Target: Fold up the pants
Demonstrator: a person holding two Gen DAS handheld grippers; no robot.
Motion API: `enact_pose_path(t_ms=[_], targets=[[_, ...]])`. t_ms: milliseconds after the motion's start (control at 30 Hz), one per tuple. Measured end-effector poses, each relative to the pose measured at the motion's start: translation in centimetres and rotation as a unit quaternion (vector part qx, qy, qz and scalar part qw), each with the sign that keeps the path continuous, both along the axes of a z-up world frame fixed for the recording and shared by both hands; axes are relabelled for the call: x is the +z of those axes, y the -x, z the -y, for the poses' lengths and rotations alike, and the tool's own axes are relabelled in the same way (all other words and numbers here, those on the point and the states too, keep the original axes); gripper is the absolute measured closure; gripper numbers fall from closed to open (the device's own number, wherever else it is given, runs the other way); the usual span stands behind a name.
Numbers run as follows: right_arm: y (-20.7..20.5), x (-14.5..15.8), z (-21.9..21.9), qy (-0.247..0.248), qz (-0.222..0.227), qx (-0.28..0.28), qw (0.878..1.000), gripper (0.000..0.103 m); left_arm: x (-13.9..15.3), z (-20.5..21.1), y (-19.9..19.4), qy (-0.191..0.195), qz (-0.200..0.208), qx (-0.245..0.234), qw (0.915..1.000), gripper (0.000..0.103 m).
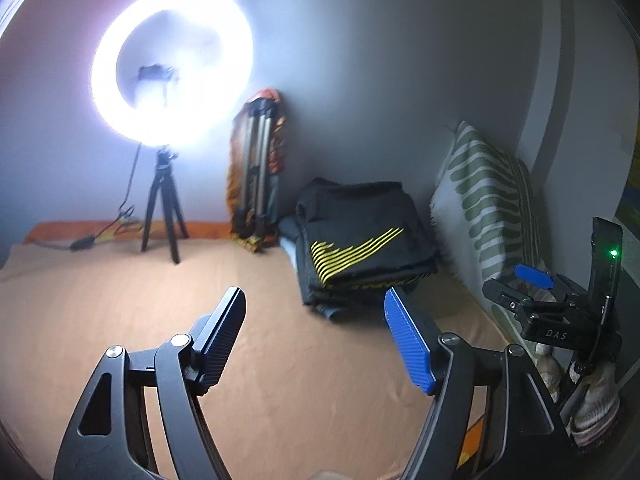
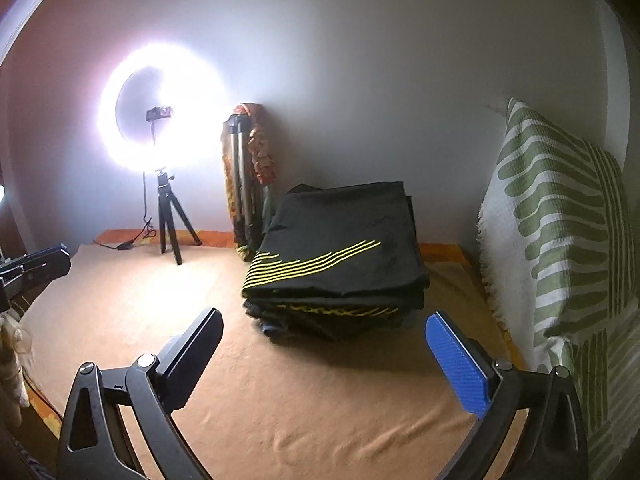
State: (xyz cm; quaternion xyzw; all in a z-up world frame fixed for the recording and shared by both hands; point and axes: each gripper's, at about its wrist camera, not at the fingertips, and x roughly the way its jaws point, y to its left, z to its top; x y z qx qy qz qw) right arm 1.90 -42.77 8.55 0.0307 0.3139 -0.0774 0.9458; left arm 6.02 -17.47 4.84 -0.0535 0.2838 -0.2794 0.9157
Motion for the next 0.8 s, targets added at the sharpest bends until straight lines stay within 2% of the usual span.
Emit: enact_pose_path(t_ms=[133,333,433,567,800], targets=[[0.7,-0.7,-1.4,-0.002,0.003,0.005,1.0,0.0,-1.1,-0.9,0.7,0.001,-0.016,0.0,0.9999,0.031],[0.9,-2.5,-3.0,-0.019,0.004,0.0,1.0,0.0,-3.4,-2.0,1.6,0.004,-0.015,0.017,0.9997,0.031],[0.5,-3.5,-3.8,-0.016,0.005,-0.002,1.0,0.0,-4.4,-1.9,1.2,-0.01,-0.03,0.017,0.9994,0.03],[-0.2,-4.9,-4.3,-0.021,0.0,0.001,1.0,0.0,-5.2,-2.0,1.1,-0.033,-0.025,0.026,0.9988,0.03],[-1.0,-6.9,-4.2,-0.023,-0.006,-0.002,1.0,0.0,-5.6,-2.8,0.4,-0.038,-0.023,0.056,0.9974,0.03]])
